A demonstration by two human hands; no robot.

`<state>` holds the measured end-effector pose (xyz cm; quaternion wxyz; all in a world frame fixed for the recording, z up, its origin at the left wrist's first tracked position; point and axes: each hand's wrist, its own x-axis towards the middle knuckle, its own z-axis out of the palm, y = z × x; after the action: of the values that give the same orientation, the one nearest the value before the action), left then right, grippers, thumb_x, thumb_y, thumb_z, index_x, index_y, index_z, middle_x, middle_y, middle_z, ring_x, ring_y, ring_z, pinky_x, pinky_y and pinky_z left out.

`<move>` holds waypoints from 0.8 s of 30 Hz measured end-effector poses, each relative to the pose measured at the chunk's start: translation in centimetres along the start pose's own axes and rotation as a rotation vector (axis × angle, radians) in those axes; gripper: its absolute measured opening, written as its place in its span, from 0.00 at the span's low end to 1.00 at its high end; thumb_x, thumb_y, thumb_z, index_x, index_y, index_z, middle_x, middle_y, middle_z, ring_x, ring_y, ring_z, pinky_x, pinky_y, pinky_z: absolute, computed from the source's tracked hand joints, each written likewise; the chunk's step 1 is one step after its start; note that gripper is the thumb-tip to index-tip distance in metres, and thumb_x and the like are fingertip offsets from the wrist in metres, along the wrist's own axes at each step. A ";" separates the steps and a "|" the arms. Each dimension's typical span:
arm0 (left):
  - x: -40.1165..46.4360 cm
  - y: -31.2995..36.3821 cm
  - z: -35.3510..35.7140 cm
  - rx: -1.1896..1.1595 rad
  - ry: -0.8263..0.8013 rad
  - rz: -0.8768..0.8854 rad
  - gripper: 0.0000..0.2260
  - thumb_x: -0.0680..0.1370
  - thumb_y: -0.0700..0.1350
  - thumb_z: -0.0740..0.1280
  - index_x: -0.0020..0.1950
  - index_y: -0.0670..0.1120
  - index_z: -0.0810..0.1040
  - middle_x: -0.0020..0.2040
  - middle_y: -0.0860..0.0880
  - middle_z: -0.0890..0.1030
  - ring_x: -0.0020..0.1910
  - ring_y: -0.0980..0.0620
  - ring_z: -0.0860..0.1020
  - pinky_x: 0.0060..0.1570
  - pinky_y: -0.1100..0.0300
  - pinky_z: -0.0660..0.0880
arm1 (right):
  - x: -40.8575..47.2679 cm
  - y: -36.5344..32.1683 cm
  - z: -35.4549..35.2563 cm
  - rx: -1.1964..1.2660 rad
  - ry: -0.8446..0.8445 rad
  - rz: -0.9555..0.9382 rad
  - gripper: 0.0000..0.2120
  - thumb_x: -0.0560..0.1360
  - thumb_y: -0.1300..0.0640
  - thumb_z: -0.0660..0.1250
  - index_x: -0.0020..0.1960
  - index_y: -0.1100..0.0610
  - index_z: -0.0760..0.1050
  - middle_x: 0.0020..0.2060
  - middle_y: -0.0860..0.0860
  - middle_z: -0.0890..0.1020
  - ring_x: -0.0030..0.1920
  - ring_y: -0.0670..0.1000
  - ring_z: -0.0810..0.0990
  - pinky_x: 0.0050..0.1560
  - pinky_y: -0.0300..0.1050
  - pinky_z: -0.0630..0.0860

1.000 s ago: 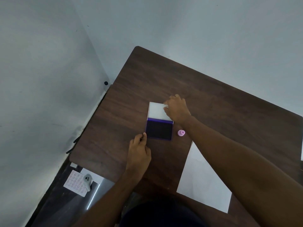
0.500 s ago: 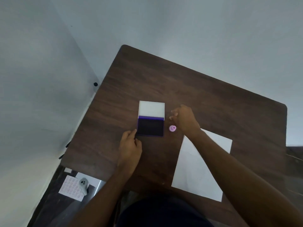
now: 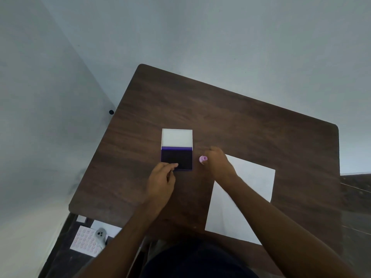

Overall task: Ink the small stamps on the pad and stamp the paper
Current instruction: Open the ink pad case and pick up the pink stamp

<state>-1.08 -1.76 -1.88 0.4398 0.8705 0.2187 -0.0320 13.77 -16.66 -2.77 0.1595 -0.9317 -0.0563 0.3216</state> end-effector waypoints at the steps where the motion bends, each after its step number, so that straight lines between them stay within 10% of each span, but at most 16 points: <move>1: -0.1 0.2 0.1 0.006 -0.015 0.005 0.14 0.79 0.40 0.63 0.64 0.48 0.76 0.63 0.49 0.76 0.63 0.51 0.73 0.65 0.56 0.71 | -0.2 0.0 -0.1 0.041 0.017 0.023 0.08 0.76 0.55 0.64 0.45 0.60 0.77 0.47 0.55 0.78 0.45 0.52 0.76 0.49 0.43 0.72; 6: -0.2 1.4 0.9 -0.043 -0.067 -0.012 0.13 0.80 0.44 0.62 0.64 0.47 0.76 0.62 0.47 0.77 0.62 0.51 0.75 0.64 0.60 0.69 | -2.4 0.6 -1.0 0.262 0.062 0.065 0.15 0.73 0.51 0.69 0.30 0.52 0.73 0.27 0.44 0.75 0.33 0.48 0.76 0.34 0.30 0.66; 24: -0.2 4.3 1.6 -0.354 -0.112 -0.122 0.10 0.73 0.49 0.72 0.53 0.57 0.79 0.47 0.65 0.79 0.44 0.66 0.79 0.44 0.80 0.70 | -7.9 1.8 -0.6 0.996 -0.054 -0.054 0.17 0.62 0.41 0.76 0.42 0.53 0.85 0.35 0.53 0.85 0.33 0.52 0.82 0.36 0.38 0.79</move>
<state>0.74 -5.32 0.44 0.5947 0.7616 0.2482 -0.0681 7.89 -20.17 1.69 0.5918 -0.7319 0.0758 0.3292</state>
